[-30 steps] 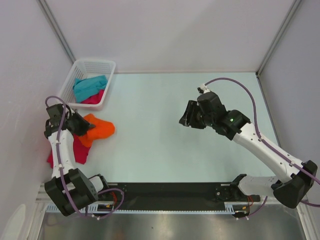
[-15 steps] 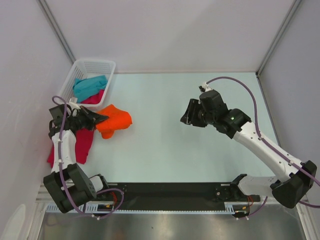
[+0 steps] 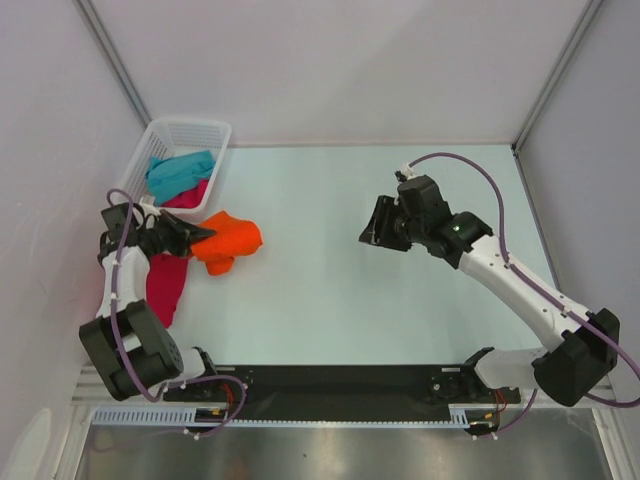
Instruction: Fold and stack the t-shirts
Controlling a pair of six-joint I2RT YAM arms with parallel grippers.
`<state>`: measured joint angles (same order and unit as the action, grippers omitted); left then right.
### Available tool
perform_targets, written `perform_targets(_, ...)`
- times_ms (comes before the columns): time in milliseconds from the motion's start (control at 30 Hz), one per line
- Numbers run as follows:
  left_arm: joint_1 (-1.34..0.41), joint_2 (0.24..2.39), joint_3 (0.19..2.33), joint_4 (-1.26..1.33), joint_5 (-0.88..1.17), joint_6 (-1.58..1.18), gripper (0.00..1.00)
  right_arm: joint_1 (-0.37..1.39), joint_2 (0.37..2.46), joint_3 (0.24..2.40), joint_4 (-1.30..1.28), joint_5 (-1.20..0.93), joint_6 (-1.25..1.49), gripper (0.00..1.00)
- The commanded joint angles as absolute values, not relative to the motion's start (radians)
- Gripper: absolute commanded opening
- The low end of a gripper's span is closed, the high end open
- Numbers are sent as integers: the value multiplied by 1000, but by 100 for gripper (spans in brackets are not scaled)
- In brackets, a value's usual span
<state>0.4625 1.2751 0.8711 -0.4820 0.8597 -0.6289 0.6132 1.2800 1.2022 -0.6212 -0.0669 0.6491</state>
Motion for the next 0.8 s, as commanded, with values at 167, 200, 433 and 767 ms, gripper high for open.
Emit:
perform_targets(167, 459, 1253, 875, -445, 936, -650, 0, 595, 1299, 1203, -560, -117, 623, 50)
perform_targets(200, 456, 1232, 849, -445, 936, -652, 0, 595, 1302, 1201, -555, -118, 623, 50)
perform_targets(433, 497, 1101, 816, -566, 780, -608, 0, 597, 1315, 1195, -538, -149, 634, 49)
perform_targets(767, 505, 1213, 1239, -785, 269, -537, 0, 586, 1275, 1189, -569, -133, 611, 50)
